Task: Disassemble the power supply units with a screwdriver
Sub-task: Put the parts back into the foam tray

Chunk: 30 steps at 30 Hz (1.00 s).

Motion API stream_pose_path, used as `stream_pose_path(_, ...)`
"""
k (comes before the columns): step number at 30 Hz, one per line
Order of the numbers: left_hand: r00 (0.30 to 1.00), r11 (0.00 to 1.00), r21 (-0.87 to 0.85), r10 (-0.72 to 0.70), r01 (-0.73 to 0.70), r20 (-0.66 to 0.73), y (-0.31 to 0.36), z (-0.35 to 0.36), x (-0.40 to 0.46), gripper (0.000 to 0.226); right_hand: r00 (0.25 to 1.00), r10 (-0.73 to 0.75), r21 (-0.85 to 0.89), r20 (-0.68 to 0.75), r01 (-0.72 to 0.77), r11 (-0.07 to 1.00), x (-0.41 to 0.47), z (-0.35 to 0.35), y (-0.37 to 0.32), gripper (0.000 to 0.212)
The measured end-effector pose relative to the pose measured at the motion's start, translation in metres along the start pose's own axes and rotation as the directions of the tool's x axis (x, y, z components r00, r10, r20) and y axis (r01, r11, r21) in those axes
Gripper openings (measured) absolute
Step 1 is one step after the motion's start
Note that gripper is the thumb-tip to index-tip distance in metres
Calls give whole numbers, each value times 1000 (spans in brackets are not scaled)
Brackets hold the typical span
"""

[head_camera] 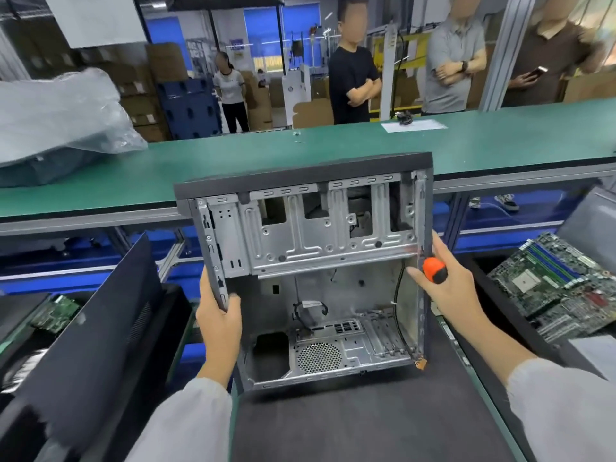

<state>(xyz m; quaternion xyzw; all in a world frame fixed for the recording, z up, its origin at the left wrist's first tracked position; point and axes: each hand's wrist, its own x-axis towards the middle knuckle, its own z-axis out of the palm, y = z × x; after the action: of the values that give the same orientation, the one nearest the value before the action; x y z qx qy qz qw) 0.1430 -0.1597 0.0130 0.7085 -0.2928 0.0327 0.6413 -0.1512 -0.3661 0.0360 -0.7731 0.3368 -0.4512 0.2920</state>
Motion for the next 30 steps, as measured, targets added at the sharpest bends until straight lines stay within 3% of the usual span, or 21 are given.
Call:
stream_pose_path(4,991,997,-27,-64,67,115,-3,-12,-6,65,998,63,-18,0,-63,998,-17,-6,2,82)
stream_pose_path(8,915,964,59,-264,258,304,-6,-26,0,36,988,155,-102,-19,-156,982,-28,-5,2,69)
stream_pose_path(10,825,937,131,-349,325,445,-13,-37,1,31,980,200,-58,-16,-201,978,-35,-5,4,63)
stream_pose_path(12,675,867,209,-486,452,555,-19,-48,-6,25,968,249,-38,-16,-249,968,-43,-6,5,59)
stream_pose_path(14,579,797,261,-582,544,571,-27,-52,-18,30,959,282,-7,-33,-283,959,-54,-6,7,47)
stream_pose_path(16,603,783,238,-601,574,525,-32,-49,-25,31,945,321,18,-60,-321,947,-63,-1,8,34)
stream_pose_path(19,631,797,249,-593,550,500,-30,-45,-23,26,912,408,3,-31,-408,913,-73,11,11,44)
stream_pose_path(22,644,820,250,-563,516,518,-24,-43,-18,38,890,454,-41,-34,-456,889,-77,22,15,41)
stream_pose_path(30,723,872,225,-488,435,489,-36,-39,-19,41,876,460,-98,-148,-476,874,-82,32,18,24)
